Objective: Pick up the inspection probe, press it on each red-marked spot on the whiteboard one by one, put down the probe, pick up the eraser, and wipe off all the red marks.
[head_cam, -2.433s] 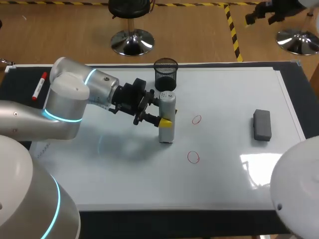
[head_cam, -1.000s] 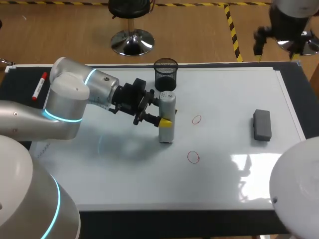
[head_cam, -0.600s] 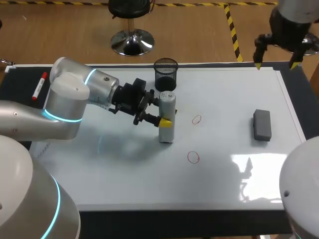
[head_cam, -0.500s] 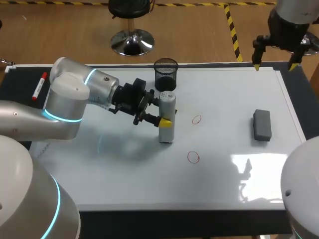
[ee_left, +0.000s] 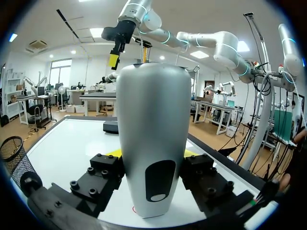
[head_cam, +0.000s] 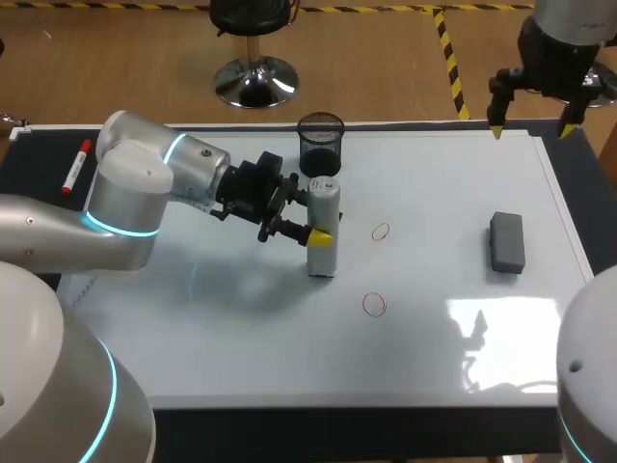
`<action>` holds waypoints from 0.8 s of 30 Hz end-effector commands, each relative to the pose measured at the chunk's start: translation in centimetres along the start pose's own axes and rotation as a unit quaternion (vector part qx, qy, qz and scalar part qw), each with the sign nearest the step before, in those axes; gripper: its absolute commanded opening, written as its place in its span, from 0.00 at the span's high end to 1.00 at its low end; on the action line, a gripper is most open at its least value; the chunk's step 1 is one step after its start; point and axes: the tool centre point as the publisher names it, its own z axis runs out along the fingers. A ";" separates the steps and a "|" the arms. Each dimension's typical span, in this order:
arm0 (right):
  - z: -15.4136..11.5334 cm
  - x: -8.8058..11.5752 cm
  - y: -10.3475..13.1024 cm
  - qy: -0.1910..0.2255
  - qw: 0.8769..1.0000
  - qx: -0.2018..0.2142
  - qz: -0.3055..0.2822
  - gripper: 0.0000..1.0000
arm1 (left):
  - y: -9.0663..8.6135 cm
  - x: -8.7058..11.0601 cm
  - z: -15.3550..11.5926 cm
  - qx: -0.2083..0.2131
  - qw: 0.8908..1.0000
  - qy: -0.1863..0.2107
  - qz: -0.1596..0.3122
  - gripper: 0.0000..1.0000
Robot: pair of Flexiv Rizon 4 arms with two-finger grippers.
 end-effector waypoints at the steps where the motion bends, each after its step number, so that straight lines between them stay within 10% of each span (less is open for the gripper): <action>1: -0.1 -0.1 -0.1 0.000 1.000 0.000 0.000 0.00 | 0.3 0.0 0.0 0.001 1.000 0.000 0.001 1.00; 24: 0.0 -1.8 -3.8 0.030 0.999 -0.008 0.016 0.00 | 0.3 0.0 0.0 0.001 1.000 0.000 0.001 1.00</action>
